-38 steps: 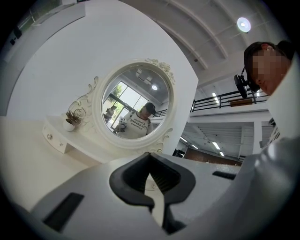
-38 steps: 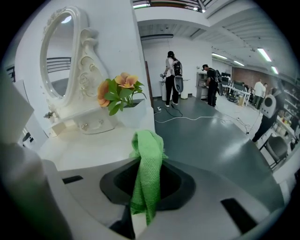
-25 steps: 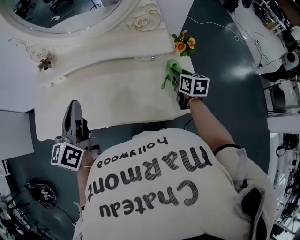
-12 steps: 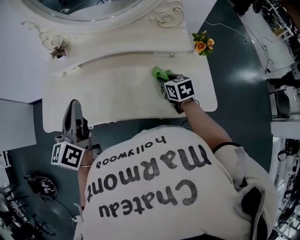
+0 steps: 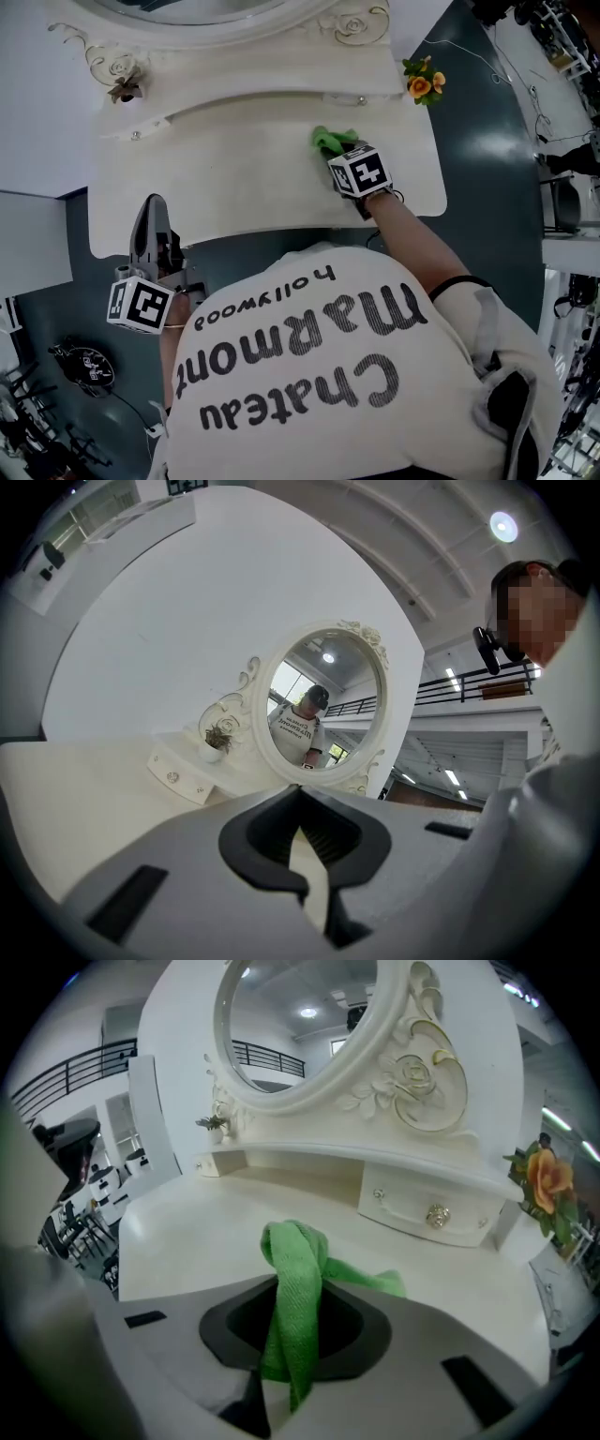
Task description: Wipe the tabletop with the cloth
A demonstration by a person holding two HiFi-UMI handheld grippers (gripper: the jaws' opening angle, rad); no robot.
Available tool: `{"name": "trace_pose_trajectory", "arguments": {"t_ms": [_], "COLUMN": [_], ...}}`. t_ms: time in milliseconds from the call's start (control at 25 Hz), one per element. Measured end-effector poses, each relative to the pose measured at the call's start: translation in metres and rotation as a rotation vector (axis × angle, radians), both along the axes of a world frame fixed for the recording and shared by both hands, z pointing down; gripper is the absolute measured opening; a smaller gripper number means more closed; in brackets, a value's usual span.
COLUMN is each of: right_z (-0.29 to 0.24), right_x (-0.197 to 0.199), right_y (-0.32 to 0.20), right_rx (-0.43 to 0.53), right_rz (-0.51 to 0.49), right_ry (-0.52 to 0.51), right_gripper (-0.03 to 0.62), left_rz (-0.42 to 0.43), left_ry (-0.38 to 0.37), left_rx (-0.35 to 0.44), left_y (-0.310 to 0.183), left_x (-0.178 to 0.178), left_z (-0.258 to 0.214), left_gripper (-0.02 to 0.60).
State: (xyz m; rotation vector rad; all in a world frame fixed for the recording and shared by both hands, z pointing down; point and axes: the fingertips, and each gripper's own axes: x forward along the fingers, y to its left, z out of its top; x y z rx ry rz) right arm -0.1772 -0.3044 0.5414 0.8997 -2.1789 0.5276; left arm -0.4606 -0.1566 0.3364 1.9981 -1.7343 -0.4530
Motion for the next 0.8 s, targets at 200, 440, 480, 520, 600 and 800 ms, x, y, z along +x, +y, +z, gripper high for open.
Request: {"name": "trace_pose_trajectory", "arguments": {"t_ms": [200,440,480,520,600,800], "right_z": [0.002,0.003,0.003,0.002,0.003,0.003], "right_x": [0.001,0.001,0.001,0.002,0.002,0.007], "right_y": [0.004,0.003,0.002,0.002,0.001,0.004], "right_rx": [0.078,0.083,0.081,0.075,0.056,0.019], "right_rz": [-0.030,-0.067,-0.069,-0.070,-0.078,-0.100], "right_ry": [0.057,0.072,0.064,0.054,0.036,-0.003], "right_gripper": [0.087,0.084,0.084,0.084,0.083,0.081], "left_rz": [0.026,0.055,0.057,0.058,0.054,0.000], "left_ry": [0.007,-0.013,-0.017,-0.024,-0.038,-0.022], "left_rx": [0.006,-0.001,-0.007,-0.015,-0.027,-0.028], "left_y": [-0.007,-0.014,-0.014,-0.013,-0.011,0.001], "left_x": [0.009,0.029,0.033,0.037,0.043,0.055], "left_z": [0.002,0.000,0.000,0.000,0.001,0.004], "left_gripper": [0.006,0.006,0.006,0.006,0.006,0.006]}}
